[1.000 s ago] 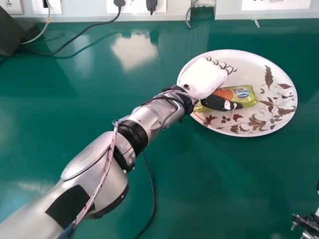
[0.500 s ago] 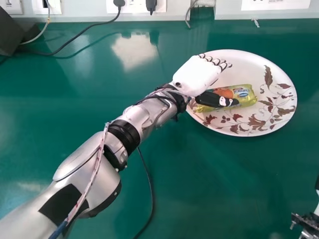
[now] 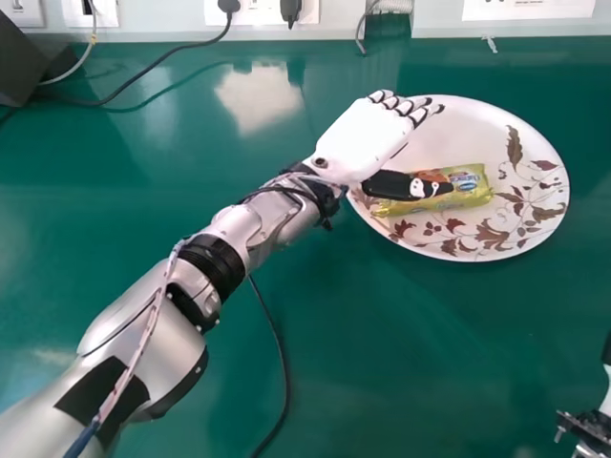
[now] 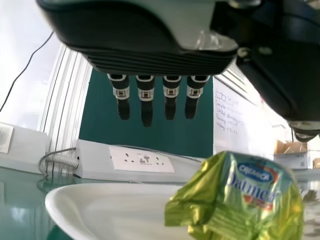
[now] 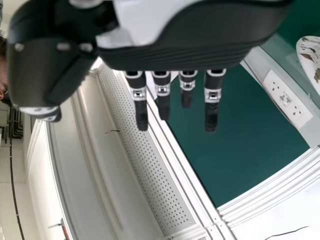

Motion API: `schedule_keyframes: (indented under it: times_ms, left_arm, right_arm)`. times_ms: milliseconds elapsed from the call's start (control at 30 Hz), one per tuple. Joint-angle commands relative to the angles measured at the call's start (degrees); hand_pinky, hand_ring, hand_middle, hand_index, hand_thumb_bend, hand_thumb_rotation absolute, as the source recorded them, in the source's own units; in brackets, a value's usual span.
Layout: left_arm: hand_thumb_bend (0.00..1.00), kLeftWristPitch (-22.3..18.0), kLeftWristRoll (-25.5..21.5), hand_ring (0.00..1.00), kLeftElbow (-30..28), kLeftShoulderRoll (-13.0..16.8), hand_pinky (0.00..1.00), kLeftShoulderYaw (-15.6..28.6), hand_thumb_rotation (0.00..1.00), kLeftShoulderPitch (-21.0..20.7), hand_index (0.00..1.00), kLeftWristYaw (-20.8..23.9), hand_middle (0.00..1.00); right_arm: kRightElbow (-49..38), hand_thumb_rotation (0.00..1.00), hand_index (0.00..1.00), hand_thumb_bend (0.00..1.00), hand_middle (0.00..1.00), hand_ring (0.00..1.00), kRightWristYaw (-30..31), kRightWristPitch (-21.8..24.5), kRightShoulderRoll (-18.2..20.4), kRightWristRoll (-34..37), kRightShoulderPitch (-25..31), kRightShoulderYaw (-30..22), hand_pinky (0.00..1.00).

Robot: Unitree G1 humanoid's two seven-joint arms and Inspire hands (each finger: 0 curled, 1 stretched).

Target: Pick up biscuit and place it in the plate

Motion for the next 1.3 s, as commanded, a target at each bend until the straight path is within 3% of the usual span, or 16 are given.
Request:
schedule_keyframes:
  times_ms: [0, 233, 533, 933, 1267]
  left_arm:
    - [1.00, -1.1, -1.2, 0.92, -1.7, 1.3, 0.94, 1.4, 0.69, 1.5, 0.99, 0.4, 0.99]
    - [1.00, -3.5, -2.3, 0.95, -7.0, 3.9, 0.99, 3.4, 0.70, 4.2, 1.00, -0.3, 1.00]
    - [1.00, -5.5, -3.5, 0.96, -19.0, 8.8, 1.00, 7.2, 0.71, 10.7, 1.00, -2.4, 1.00]
    - [1.00, -8.1, -9.3, 1.00, -32.4, 13.6, 1.00, 13.8, 0.69, 19.9, 1.00, -9.0, 1.00]
    - [1.00, -6.8, -14.1, 1.00, -45.5, 16.2, 1.00, 20.1, 0.68, 29.2, 1.00, -16.8, 1.00]
  right_arm:
    - [0.5, 0.20, 0.85, 0.79, 0.96, 0.92, 0.6, 0.1, 2.1, 0.1, 0.0, -0.3, 0.76]
    - [0.1, 0.19, 0.81, 0.82, 0.96, 0.92, 0.5, 0.7, 2.1, 0.3, 0.5, -0.3, 0.78]
    - [-0.3, 0.18, 0.79, 0.84, 0.93, 0.90, 0.9, 0.9, 2.0, 0.3, 0.7, -0.6, 0.77]
    - [1.0, 0.18, 0.81, 0.83, 0.99, 0.96, 1.2, 0.8, 1.9, 0.2, 0.3, -1.5, 0.81]
    - [2.1, 0.19, 0.81, 0.85, 1.00, 1.00, 2.8, 0.9, 2.0, 1.4, 0.3, -1.9, 0.85]
